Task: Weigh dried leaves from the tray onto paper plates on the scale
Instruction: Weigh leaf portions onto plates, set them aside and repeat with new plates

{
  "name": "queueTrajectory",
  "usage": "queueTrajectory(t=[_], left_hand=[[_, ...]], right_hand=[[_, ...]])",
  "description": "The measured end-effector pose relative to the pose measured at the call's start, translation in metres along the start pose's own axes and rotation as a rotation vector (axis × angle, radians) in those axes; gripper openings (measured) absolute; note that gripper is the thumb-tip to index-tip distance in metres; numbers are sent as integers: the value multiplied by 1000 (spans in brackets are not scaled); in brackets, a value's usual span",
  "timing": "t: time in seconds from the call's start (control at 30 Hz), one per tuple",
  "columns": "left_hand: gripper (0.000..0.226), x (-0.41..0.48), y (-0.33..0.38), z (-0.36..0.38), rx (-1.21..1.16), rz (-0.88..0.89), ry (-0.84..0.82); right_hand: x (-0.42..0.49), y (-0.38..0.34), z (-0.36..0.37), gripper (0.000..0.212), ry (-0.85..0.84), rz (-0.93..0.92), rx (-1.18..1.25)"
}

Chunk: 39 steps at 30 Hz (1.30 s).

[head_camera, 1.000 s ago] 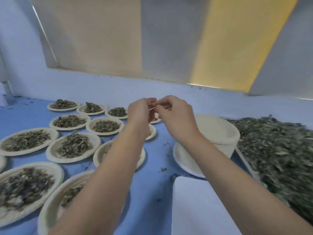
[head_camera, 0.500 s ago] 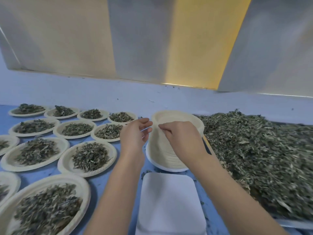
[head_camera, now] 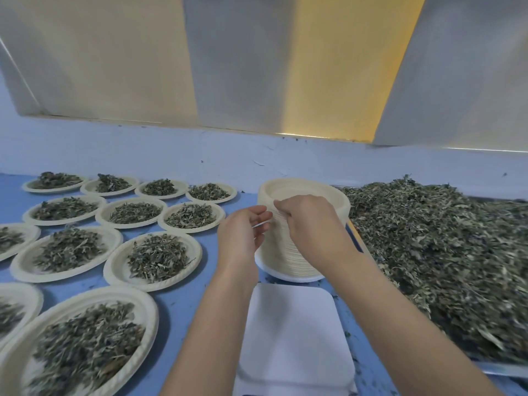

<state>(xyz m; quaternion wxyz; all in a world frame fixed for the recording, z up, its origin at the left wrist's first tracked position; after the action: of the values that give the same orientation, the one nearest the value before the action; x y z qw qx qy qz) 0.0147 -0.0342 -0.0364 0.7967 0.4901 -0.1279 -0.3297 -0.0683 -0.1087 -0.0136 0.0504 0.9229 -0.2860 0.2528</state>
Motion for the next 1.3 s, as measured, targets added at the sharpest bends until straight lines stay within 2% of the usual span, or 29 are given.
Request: queueTrajectory(t=[0.2,0.33,0.47,0.6,0.67,0.73,0.83,0.9,0.93,1.0,1.13,1.17,1.3], left_hand=[[23,0,-6,1,-11,-1,14],[20,2,-9,1,-33,19,4],[19,3,1,-1,-77,125,9],[25,0,11,-10,-10,254,53],[36,0,18,-14,71,312,72],[39,-1,23,-17,121,316,63],[26,-3,29,-21,158,280,17],[10,-9,33,-23,211,272,-51],[14,-12,35,-25,259,280,-89],[24,-18,39,-30,379,301,-148],[4,-29,46,-43,685,374,-97],[7,-31,48,-47,738,374,-90],[16,-36,49,-59,894,145,-162]], right_hand=[[-5,2,2,37,149,-4,-20],[-9,1,-2,39,280,-101,23],[-19,-12,-5,36,502,-277,119],[-34,-20,-1,33,587,-369,114],[-40,-22,-3,30,589,-369,118],[-45,-20,-10,26,599,-223,180],[-50,-4,-28,37,629,153,361],[-54,15,-36,42,603,402,618],[-56,23,-38,43,577,488,780],[-62,31,-39,38,549,570,966],[-76,36,-34,19,460,638,1039],[-79,38,-32,15,421,655,1037],[-88,47,-20,9,182,702,938]])
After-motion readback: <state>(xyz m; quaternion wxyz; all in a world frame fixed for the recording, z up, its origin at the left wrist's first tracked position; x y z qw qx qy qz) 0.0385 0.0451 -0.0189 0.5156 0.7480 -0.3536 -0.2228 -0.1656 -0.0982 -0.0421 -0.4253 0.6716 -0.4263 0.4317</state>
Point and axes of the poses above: each hand's wrist, its own x-axis towards the middle knuckle, its own z-axis out of the palm, y = z × x, the point moved 2 cm from there along x, towards the middle knuckle, and after that the axes turned 3 degrees about -x, right-handed, at the moved point
